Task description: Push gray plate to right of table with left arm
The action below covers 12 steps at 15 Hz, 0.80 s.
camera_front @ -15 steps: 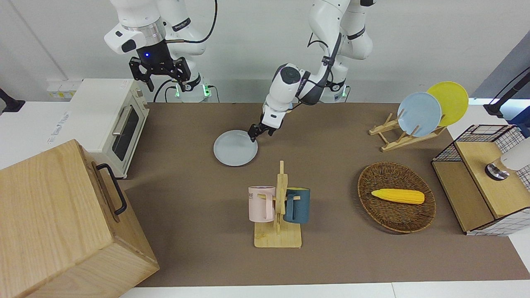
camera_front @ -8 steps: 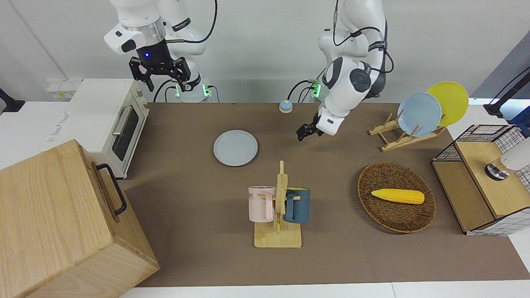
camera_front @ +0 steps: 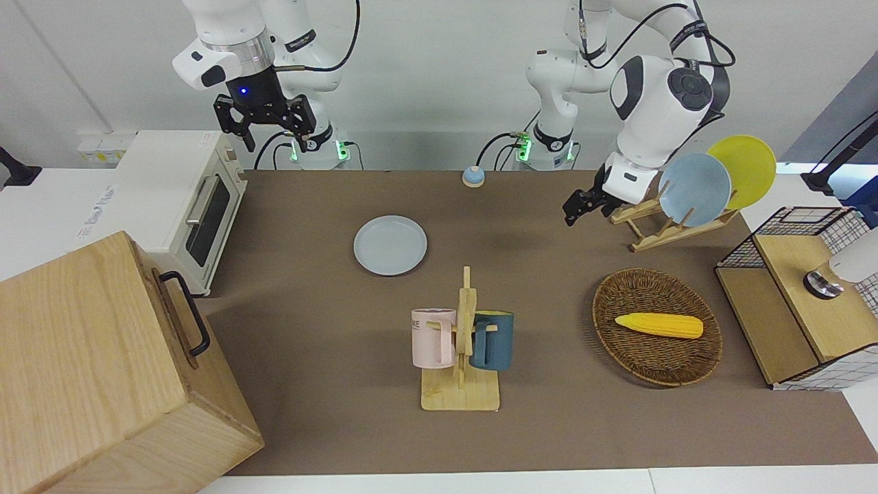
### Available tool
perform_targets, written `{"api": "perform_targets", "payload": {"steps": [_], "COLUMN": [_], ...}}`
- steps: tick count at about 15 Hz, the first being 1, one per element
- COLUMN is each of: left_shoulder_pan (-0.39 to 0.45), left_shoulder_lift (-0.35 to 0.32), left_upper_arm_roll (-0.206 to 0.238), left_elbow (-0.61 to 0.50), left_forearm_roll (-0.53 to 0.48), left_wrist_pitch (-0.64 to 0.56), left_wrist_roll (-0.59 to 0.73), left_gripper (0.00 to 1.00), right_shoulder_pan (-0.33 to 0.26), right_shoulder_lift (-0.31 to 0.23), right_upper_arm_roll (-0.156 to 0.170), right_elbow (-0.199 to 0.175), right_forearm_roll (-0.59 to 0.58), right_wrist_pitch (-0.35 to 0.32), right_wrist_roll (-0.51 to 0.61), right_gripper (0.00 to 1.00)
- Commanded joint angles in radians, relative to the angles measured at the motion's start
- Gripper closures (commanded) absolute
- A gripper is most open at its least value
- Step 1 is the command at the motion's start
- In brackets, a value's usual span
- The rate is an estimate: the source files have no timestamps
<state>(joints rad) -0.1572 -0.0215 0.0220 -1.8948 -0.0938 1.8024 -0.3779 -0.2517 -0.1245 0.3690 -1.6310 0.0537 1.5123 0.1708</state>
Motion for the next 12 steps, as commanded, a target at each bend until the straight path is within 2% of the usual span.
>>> {"api": "perform_targets", "payload": {"steps": [1,3,9,12], "left_shoulder_pan": [0.071,0.074,0.102,0.102], "left_shoulder_lift": [-0.043,-0.043,-0.043,-0.043], "left_upper_arm_roll": [-0.065,-0.067,-0.036,-0.039], "left_elbow": [0.101,0.210,0.226,0.226], "left_forearm_roll": [0.060,0.063,0.065,0.065], "left_wrist_pitch": [-0.140,-0.234,-0.242,-0.247], "left_wrist_roll": [0.039,0.037,0.037,0.027], "left_gripper": [0.01,0.01,0.00,0.00], "right_shoulder_pan": [-0.024,-0.024,-0.024,-0.024], "right_shoulder_lift": [-0.027,-0.027,-0.027,-0.027], "right_upper_arm_roll": [0.015,0.015,0.015,0.015], "right_elbow": [-0.027,-0.027,-0.027,-0.027], "right_forearm_roll": [0.021,0.021,0.021,0.021], "right_wrist_pitch": [0.000,0.000,0.000,0.000], "right_wrist_roll": [0.010,0.010,0.010,0.010], "right_gripper": [0.005,0.005,0.005,0.005]}}
